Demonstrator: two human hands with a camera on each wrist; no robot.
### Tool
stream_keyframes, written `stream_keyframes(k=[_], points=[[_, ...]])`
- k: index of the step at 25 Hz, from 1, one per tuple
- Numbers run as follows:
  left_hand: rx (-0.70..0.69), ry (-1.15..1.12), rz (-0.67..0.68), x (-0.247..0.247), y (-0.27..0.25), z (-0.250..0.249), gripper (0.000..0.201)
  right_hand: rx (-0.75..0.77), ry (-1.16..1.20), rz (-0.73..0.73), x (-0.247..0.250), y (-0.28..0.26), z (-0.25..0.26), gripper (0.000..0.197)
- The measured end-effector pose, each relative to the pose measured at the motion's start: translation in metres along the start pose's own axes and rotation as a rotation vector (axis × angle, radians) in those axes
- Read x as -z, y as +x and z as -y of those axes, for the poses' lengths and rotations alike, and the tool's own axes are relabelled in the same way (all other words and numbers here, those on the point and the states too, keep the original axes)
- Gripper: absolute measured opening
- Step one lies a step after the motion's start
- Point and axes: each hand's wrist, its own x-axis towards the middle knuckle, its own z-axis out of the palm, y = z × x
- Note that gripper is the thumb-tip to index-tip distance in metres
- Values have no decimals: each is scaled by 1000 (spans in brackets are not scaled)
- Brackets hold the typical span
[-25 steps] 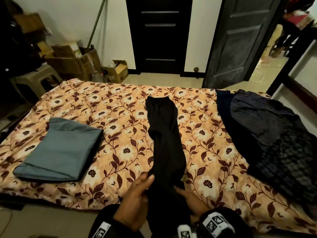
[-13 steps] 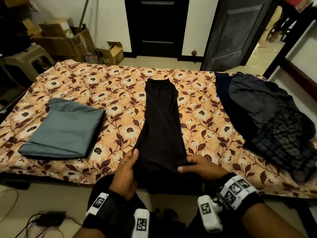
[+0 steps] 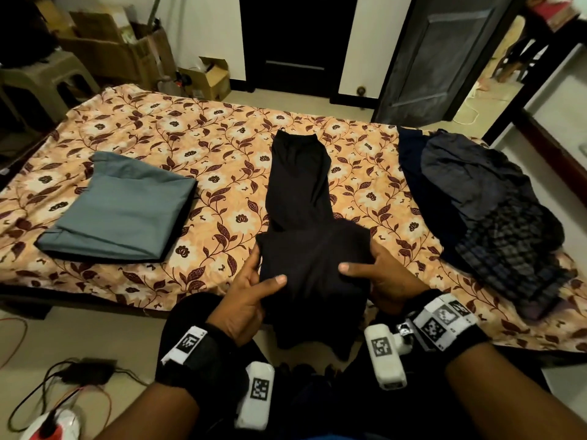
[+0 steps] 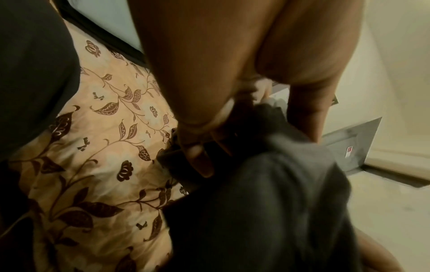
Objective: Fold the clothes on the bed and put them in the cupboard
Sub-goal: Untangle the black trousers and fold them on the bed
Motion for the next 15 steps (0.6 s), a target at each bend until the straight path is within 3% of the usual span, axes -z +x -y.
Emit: stream_keyframes(k=[3,6,10,13,15], points=[[33,-6,20,-4,-6,3,90,-6,-75,60,-4,1,-8,62],[71,132,-91,-12,-11,3,101,-3,48,-87,-2,3,-18,51],[118,269,-154,-3,-11,7,99,-114,11,-81,4,-3,-35,55],[304,365,-196,4,-13,14,86,-213,-11,-132,11,-9,-55,62],[478,458,-138,16,-10,20,84,-292,29,-138,16,-8,-71,63]])
